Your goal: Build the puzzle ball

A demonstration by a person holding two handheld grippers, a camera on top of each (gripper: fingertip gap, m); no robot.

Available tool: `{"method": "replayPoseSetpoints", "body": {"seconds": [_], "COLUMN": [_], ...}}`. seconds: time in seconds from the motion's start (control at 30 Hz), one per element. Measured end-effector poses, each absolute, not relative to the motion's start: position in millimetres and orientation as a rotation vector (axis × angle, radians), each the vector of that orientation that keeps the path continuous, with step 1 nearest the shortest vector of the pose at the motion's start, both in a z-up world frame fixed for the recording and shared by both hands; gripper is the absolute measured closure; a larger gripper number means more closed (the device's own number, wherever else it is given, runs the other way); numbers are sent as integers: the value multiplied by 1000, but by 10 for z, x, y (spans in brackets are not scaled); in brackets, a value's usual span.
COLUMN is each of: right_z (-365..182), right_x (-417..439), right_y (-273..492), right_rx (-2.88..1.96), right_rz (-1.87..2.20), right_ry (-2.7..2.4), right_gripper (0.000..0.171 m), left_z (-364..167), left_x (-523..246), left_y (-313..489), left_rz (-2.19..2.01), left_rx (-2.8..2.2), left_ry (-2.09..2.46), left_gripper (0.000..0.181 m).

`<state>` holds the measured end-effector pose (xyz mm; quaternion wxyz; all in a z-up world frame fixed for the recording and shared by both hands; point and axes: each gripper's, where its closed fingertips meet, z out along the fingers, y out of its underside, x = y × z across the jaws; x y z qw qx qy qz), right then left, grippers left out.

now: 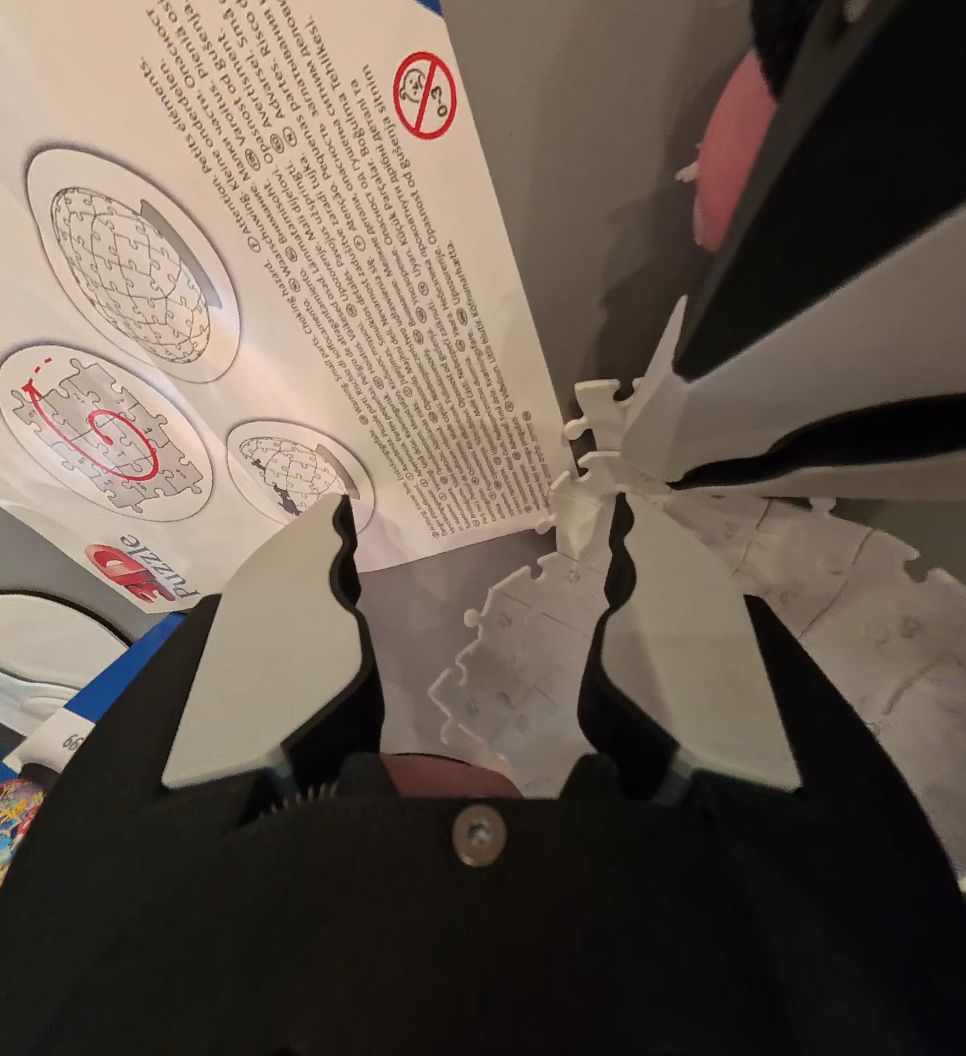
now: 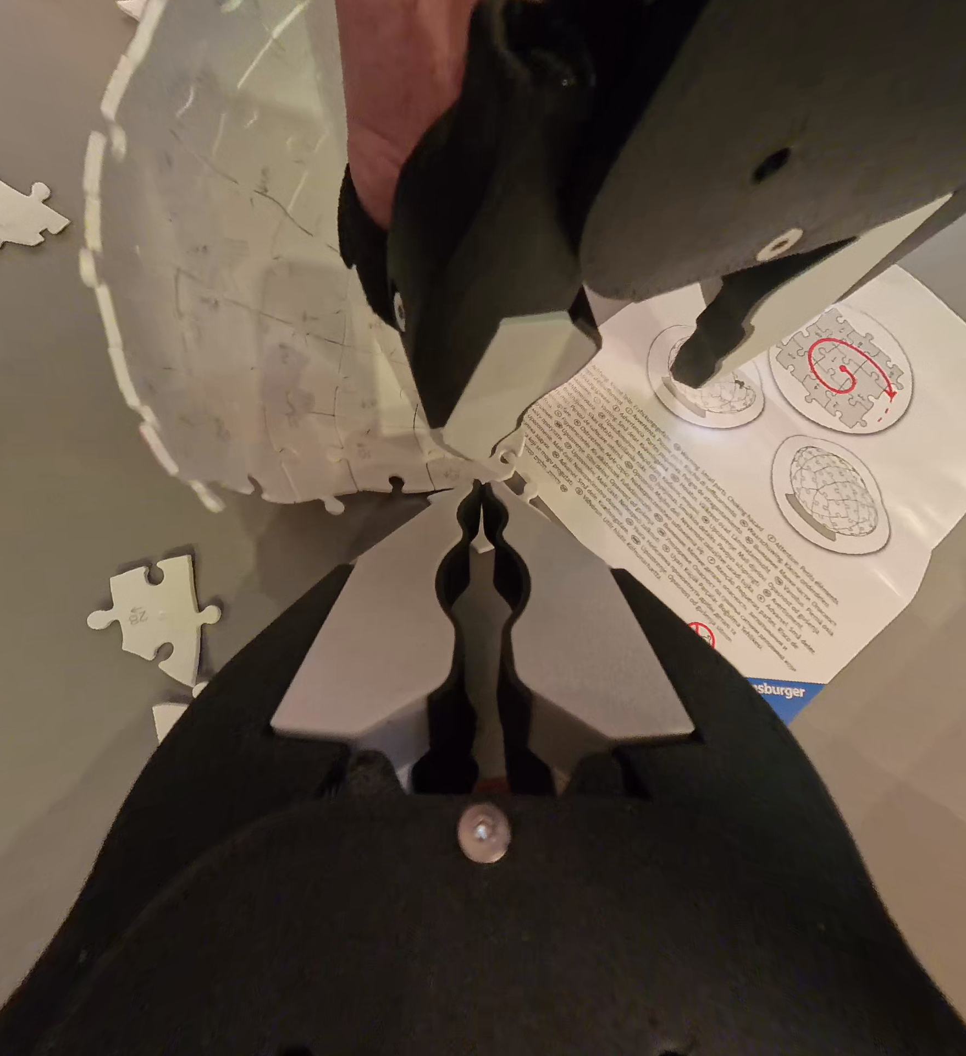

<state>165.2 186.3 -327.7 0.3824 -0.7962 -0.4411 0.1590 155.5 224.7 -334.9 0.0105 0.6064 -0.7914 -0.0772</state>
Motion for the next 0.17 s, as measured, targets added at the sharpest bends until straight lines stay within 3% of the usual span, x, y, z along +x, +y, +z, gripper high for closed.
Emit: {"method": "replayPoseSetpoints", "body": {"seconds": [0.17], "right_z": [-3213], "right_x": [1720], "right_y": [1858], "right_rx": [-2015], "right_rz": [402], "right_ry": [-1120], "right_gripper": [171], "left_z": [-3354], "left_x": [1557], "left_y": [2253], "left_rz": [-281], "left_rx": [1866], "left_ry": [-2460], "left_gripper": [96]}}
